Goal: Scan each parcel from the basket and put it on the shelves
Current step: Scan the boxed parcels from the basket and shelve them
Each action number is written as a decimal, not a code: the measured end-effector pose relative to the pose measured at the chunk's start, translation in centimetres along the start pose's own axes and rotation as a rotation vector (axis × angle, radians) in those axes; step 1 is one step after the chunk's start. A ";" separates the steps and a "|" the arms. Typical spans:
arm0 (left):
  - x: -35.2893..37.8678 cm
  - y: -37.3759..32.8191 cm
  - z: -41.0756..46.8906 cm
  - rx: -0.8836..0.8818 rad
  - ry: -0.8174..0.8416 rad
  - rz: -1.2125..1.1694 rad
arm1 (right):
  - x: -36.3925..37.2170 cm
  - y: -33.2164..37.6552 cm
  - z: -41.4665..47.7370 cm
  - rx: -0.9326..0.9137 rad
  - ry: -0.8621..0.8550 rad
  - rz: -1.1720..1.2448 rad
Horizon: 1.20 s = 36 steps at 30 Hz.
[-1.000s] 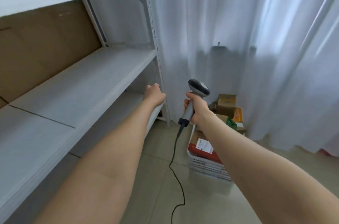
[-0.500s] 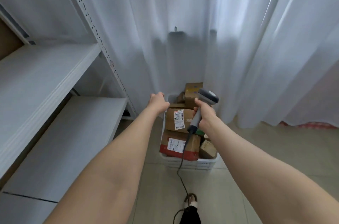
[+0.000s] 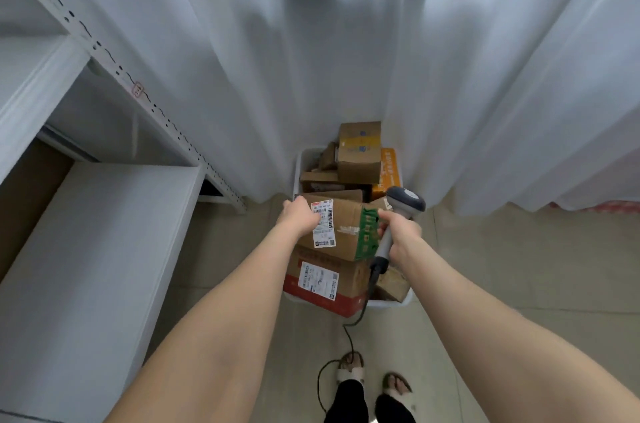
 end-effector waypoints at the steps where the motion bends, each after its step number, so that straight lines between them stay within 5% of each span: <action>1: 0.6 0.2 1.1 -0.018 0.006 -0.016 | 0.0 -0.2 1.3 0.010 -0.006 -0.004; 22: 11.4 11.1 21.5 -0.334 -0.040 -0.507 | 4.9 -4.2 21.9 0.023 0.011 -0.119; 36: 7.7 9.3 18.1 -0.254 -0.127 -0.762 | 4.0 -1.4 18.0 -0.031 0.007 -0.087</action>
Point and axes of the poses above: each hand's wrist, its own z-axis towards the middle knuckle, its own x-axis out of the palm, y = z × x, the point moved 5 cm from there along z, towards the middle knuckle, and after that the axes turned 7 degrees about -z, right-handed, at the moved point
